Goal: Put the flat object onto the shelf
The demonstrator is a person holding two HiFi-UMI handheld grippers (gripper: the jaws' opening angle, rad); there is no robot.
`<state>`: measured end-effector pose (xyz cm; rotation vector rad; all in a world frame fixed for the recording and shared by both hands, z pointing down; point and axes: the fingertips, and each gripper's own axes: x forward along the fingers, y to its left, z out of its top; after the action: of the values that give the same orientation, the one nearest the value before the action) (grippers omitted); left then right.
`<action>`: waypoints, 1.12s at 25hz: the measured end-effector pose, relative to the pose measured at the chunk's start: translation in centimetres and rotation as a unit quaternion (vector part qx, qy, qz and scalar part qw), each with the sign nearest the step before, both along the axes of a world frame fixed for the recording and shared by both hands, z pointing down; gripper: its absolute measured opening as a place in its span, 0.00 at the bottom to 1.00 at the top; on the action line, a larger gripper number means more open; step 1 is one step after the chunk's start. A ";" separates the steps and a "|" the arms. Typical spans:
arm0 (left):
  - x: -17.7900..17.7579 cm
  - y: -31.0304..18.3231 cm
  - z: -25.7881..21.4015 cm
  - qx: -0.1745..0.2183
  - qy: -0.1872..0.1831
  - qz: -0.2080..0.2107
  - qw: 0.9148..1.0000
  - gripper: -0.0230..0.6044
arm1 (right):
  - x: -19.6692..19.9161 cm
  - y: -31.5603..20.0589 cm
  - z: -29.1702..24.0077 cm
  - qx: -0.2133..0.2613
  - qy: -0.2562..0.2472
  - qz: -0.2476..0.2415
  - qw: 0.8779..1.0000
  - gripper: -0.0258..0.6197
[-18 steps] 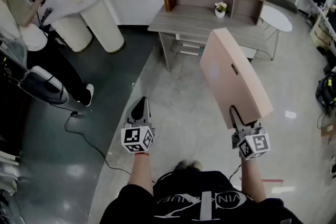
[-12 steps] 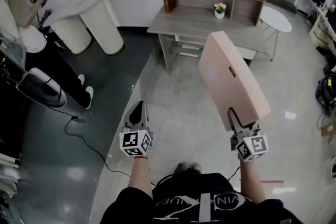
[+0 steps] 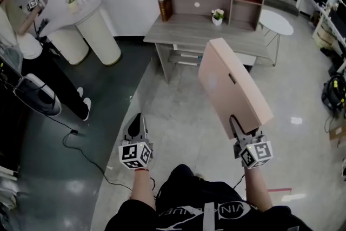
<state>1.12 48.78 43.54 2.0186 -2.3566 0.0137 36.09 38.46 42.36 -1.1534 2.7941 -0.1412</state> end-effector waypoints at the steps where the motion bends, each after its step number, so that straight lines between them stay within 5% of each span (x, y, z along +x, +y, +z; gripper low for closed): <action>1: 0.1 -0.1 0.1 0.001 0.001 -0.001 1.000 0.05 | 0.2 -0.1 0.2 -0.001 -0.002 0.000 1.000 0.49; 13: -0.8 -7.4 1.0 0.007 0.008 0.010 1.000 0.05 | 0.1 -5.2 1.9 -0.014 -0.005 0.007 1.000 0.49; 28: -9.4 -25.0 0.4 -0.008 0.013 0.054 0.998 0.05 | -10.6 -20.7 0.6 -0.039 -0.019 0.021 0.999 0.49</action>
<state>-8.29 23.81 43.93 2.1226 -2.2220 0.0087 25.44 17.72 43.01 -1.2134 2.7510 -0.2669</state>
